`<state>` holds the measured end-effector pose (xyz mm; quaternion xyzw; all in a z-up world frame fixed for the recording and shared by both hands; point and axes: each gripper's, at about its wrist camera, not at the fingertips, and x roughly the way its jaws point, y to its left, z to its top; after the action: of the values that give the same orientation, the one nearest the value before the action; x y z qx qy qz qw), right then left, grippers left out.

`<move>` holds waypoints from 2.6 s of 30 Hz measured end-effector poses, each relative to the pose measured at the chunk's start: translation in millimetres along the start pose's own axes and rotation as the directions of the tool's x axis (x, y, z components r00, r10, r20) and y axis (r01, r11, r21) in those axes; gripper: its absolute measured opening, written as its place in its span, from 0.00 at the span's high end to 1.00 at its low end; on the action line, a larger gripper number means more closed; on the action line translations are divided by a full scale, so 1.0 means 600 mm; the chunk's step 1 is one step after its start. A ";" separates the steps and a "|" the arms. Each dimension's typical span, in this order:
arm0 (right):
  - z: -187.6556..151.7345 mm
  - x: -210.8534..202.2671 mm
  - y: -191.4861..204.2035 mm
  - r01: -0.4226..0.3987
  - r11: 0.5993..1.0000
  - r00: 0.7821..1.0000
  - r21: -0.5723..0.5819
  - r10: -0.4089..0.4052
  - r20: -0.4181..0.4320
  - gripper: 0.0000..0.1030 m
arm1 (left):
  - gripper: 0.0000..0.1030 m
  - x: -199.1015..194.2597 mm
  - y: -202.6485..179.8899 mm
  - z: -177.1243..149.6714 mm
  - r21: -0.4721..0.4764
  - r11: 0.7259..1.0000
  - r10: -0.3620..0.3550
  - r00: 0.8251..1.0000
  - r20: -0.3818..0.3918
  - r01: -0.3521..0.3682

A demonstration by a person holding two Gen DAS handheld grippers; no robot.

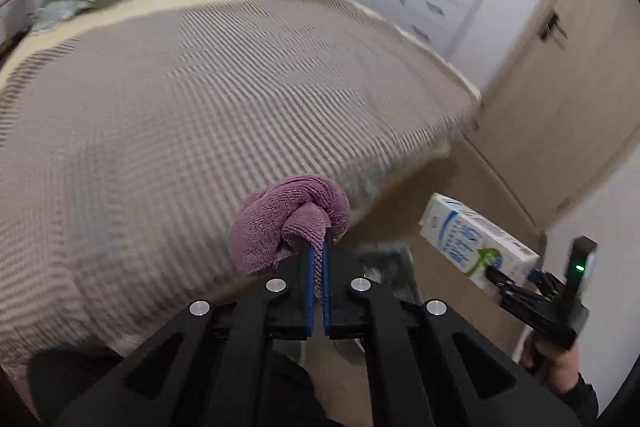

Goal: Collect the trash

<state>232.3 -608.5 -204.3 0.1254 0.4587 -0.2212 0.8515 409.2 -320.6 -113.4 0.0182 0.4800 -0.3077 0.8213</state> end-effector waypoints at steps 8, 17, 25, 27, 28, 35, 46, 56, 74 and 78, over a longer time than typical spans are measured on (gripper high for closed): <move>-0.062 0.169 -0.021 -0.012 1.000 0.979 0.021 0.016 -0.204 0.31 | 1.00 0.080 -0.072 -0.041 0.090 0.996 0.020 0.989 -0.149 -0.006; -0.071 0.266 0.071 -0.088 0.990 0.962 -0.113 0.055 -0.269 0.31 | 1.00 0.145 -0.098 -0.064 0.112 0.993 0.054 0.971 -0.232 -0.028; -0.130 0.345 0.096 -0.118 0.985 0.935 -0.123 0.069 -0.347 0.30 | 1.00 0.193 -0.122 -0.061 0.136 0.991 0.035 0.962 -0.270 0.002; -0.135 0.344 0.099 -0.117 0.978 0.931 -0.173 0.047 -0.363 0.28 | 1.00 0.205 -0.129 -0.061 0.140 0.990 0.026 0.959 -0.282 0.014; -0.144 0.338 0.099 -0.134 0.974 0.922 -0.181 0.056 -0.383 0.28 | 1.00 0.210 -0.133 -0.061 0.140 0.990 0.015 0.957 -0.290 0.027; -0.168 0.253 0.022 -0.187 0.981 0.928 -0.045 0.162 -0.336 0.27 | 1.00 0.289 -0.176 -0.056 0.124 0.983 -0.079 0.922 -0.378 0.135; -0.143 0.144 -0.113 -0.051 0.986 0.967 0.160 0.089 -0.240 0.25 | 0.82 0.502 -0.272 -0.059 -0.018 0.977 -0.188 0.821 -0.539 0.211; -0.107 0.177 -0.107 0.054 0.994 0.967 0.096 -0.029 -0.252 0.25 | 0.31 0.565 -0.235 -0.090 -0.072 0.986 -0.162 0.793 -0.587 0.148; -0.001 0.120 -0.066 0.155 0.988 0.971 0.010 -0.151 -0.185 0.25 | 0.31 0.387 -0.211 0.001 0.068 0.974 -0.173 0.900 -0.401 0.218; 0.060 0.082 -0.026 0.168 0.986 0.979 -0.022 -0.169 -0.110 0.25 | 0.31 0.310 -0.187 0.045 0.097 0.973 -0.169 0.935 -0.311 0.208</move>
<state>274.6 -650.1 -226.0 0.0928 0.5157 -0.2825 0.8035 436.3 -511.2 -218.0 0.0713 0.5782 -0.4088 0.7025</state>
